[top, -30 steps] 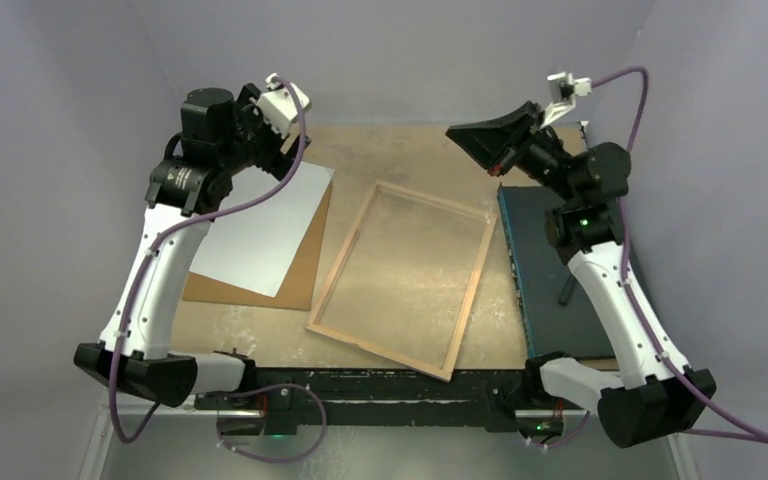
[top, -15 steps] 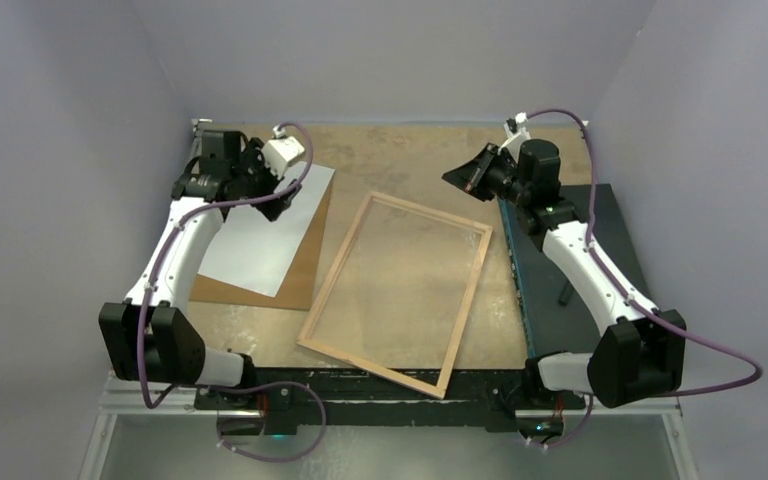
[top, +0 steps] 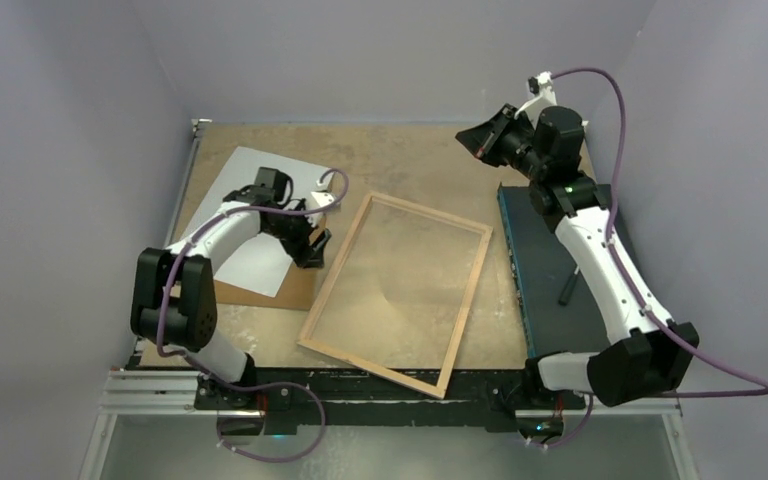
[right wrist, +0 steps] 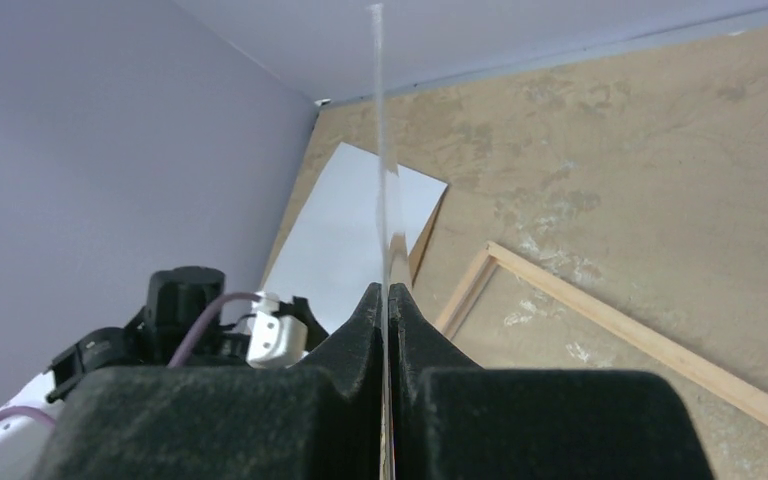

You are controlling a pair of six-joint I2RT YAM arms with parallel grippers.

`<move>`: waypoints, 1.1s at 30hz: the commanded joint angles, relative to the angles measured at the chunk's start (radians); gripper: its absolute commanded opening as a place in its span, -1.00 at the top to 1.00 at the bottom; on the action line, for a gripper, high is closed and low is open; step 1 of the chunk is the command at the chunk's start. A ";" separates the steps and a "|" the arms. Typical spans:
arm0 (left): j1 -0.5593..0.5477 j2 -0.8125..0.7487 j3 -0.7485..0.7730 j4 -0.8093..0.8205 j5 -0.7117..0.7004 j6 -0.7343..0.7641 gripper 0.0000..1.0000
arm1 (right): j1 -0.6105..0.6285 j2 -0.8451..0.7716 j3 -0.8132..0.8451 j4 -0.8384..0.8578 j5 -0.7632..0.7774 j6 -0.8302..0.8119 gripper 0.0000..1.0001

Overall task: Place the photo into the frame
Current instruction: Adjust the photo frame item at the center of the board.

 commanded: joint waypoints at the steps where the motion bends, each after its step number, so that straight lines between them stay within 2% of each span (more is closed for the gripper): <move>1: -0.098 0.043 -0.010 0.155 -0.006 -0.131 -0.53 | 0.000 -0.063 0.077 -0.110 0.046 -0.031 1.00; 3: -0.105 0.101 0.018 0.186 -0.025 -0.181 -0.52 | 0.000 -0.075 0.098 -0.144 0.042 -0.033 1.00; 8: -0.108 0.241 0.080 0.219 -0.073 -0.269 -0.26 | 0.000 -0.091 0.156 -0.242 0.056 -0.059 1.00; 12: -0.120 0.277 0.080 0.257 -0.054 -0.324 -0.02 | 0.000 -0.096 0.193 -0.317 0.097 -0.100 1.00; 15: -0.135 0.283 0.070 0.273 -0.040 -0.348 0.02 | 0.000 -0.098 0.205 -0.348 0.120 -0.109 1.00; 20: -0.148 0.271 0.063 0.273 -0.008 -0.370 -0.01 | 0.000 -0.098 0.227 -0.375 0.145 -0.124 1.00; 23: -0.147 0.234 0.068 0.282 -0.005 -0.373 -0.16 | 0.000 -0.090 0.248 -0.384 0.133 -0.126 1.00; 27: -0.155 0.210 0.058 0.338 -0.016 -0.384 -0.50 | 0.000 -0.079 0.260 -0.376 0.100 -0.114 1.00; 31: -0.169 0.265 0.071 0.361 -0.026 -0.410 -0.51 | 0.000 -0.071 0.266 -0.375 0.103 -0.117 1.00; 33: -0.181 0.288 0.072 0.383 -0.050 -0.428 -0.38 | 0.000 -0.067 0.267 -0.377 0.106 -0.120 1.00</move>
